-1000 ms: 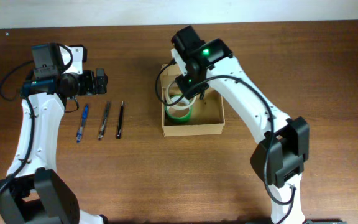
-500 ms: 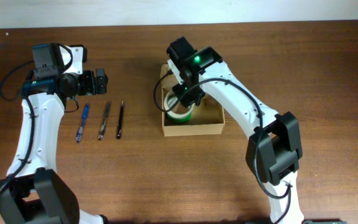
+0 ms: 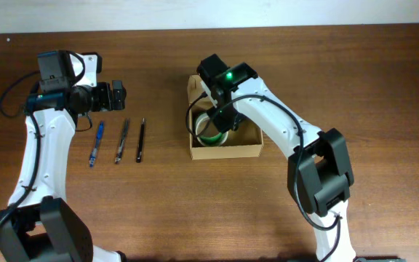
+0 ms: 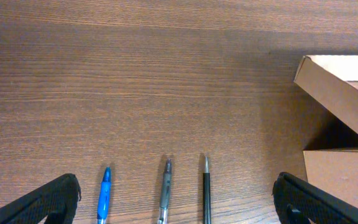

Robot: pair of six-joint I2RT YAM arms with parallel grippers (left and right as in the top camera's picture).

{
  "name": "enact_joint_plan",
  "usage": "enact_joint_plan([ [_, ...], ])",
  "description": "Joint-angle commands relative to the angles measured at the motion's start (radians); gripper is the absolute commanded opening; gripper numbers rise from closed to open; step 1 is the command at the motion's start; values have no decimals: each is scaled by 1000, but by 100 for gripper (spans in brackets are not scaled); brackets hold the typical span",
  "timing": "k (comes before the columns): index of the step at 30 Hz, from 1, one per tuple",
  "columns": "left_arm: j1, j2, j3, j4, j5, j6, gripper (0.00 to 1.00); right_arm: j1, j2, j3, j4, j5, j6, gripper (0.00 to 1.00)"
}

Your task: Pack container

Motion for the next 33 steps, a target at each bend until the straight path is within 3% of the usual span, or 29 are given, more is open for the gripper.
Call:
enact_joint_plan([
  [1, 3, 6, 21, 0, 11, 16, 99, 7, -103, 91, -26, 98, -2, 50],
  [7, 3, 6, 21, 0, 11, 16, 99, -20, -344, 98, -53, 222, -8, 60],
  [10, 3, 6, 21, 0, 11, 16, 99, -85, -465, 95, -87, 253, 29, 61],
  [15, 3, 6, 21, 0, 11, 16, 99, -362, -637, 42, -182, 223, 143, 61],
  [21, 3, 6, 21, 0, 11, 16, 99, -661, -676, -101, -260, 65, 150, 62],
  [33, 3, 6, 21, 0, 11, 16, 99, -692, -683, -639, -55, -32, 34, 60],
])
